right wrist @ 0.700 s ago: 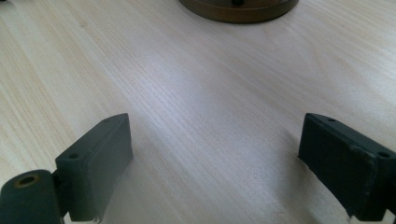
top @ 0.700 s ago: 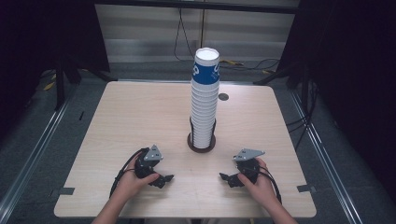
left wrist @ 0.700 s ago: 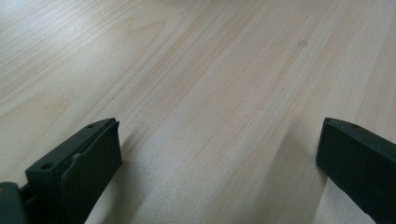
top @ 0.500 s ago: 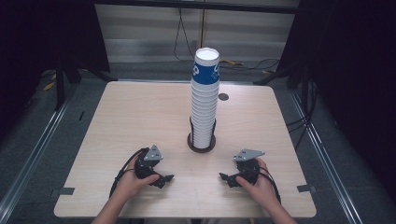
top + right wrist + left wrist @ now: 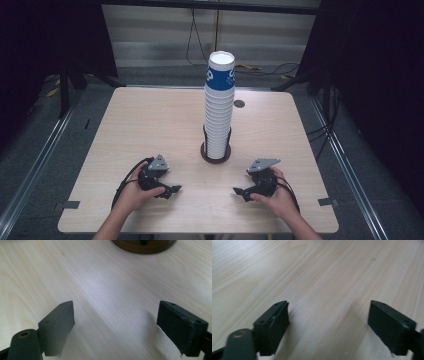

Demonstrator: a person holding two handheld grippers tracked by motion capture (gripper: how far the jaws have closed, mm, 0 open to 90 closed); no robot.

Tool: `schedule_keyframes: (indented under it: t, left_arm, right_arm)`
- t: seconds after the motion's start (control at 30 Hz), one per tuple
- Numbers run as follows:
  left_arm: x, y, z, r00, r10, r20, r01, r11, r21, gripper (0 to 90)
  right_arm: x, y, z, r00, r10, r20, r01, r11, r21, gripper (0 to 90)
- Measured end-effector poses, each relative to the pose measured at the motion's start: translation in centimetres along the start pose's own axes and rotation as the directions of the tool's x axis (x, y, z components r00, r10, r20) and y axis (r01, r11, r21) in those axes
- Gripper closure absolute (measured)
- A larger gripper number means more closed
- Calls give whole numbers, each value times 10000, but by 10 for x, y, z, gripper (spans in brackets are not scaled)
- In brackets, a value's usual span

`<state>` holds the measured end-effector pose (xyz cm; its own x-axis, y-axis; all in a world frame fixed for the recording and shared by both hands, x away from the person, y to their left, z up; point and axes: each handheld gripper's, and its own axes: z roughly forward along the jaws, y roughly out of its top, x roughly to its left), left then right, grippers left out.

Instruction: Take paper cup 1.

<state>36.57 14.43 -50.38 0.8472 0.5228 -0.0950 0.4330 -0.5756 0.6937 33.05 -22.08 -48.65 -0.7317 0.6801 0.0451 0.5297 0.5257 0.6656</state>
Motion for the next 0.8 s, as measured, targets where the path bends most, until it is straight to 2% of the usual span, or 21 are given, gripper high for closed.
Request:
schedule_keyframes:
  t: [0.03, 0.13, 0.17, 0.2, 0.27, 0.3, 0.33, 0.4, 0.43, 0.57, 0.6, 0.63, 0.73, 0.77, 0.8]
  left_arm:
    - [2, 2, -2, 9991, -398, 171, 395, 9991, 156, 156]
    - [2, 6, -5, 9993, -342, 135, 340, 9993, 166, 164]
    - [1, 11, -7, 9991, -339, 250, 339, 9994, -18, 164]
    - [1, 11, -7, 9991, -339, 250, 339, 9994, -18, 164]
    - [-2, 22, -12, 9986, -363, 397, 377, 9987, -356, 164]
    - [-2, 22, -12, 9986, -363, 397, 377, 9987, -356, 164]
    - [-3, 30, -15, 9984, -229, 519, 255, 9984, -506, 164]
    - [-4, 34, -16, 9983, -268, 525, 299, 9978, -592, 164]
    - [-4, 41, -19, 9970, -362, 689, 415, 9961, -781, 163]
    - [-4, 52, -22, 9977, -180, 658, 226, 9973, -694, 162]
    - [-2, 60, -25, 9977, -136, 658, 190, 9965, -819, 162]
    - [-1, 63, -27, 9976, -153, 672, 208, 9963, -829, 162]
    - [1, 70, -29, 9975, -230, 669, 293, 9951, -947, 162]
    - [3, 78, -33, 9981, -72, 606, 127, 9959, -894, 162]
    - [3, 78, -33, 9981, -72, 606, 127, 9959, -894, 162]
  right_arm:
    - [-1, 4, -3, 9999, -100, 35, 100, 9999, -130, 141]
    - [-4, 11, -11, 9997, -249, -45, 247, 9992, -299, 141]
    - [-8, 18, -19, 9995, 59, -307, -79, 9980, -630, 141]
    - [-8, 18, -19, 9995, 59, -307, -79, 9980, -630, 141]
    - [-12, 31, -30, 9999, -68, -114, 58, 9961, -882, 141]
    - [-14, 35, -34, 9998, -70, -167, 54, 9954, -953, 141]
    - [-16, 39, -37, 9996, 10, -287, -41, 9941, -1081, 141]
    - [-17, 43, -41, 9994, 78, -348, -118, 9933, -1152, 141]
    - [-19, 51, -47, 9995, 10, -301, -48, 9917, -1283, 141]
    - [-22, 63, -55, 9995, -153, -287, 111, 9901, -1402, 140]
    - [-23, 71, -60, 9989, -261, -381, 199, 9875, -1561, 139]
    - [-23, 75, -63, 9990, -339, -283, 289, 9865, -1611, 139]
    - [-24, 82, -68, 9989, -379, -274, 330, 9863, -1616, 139]
    - [-25, 89, -72, 9991, -336, -272, 283, 9839, -1765, 139]
    - [-25, 89, -72, 9991, -336, -272, 283, 9839, -1765, 139]
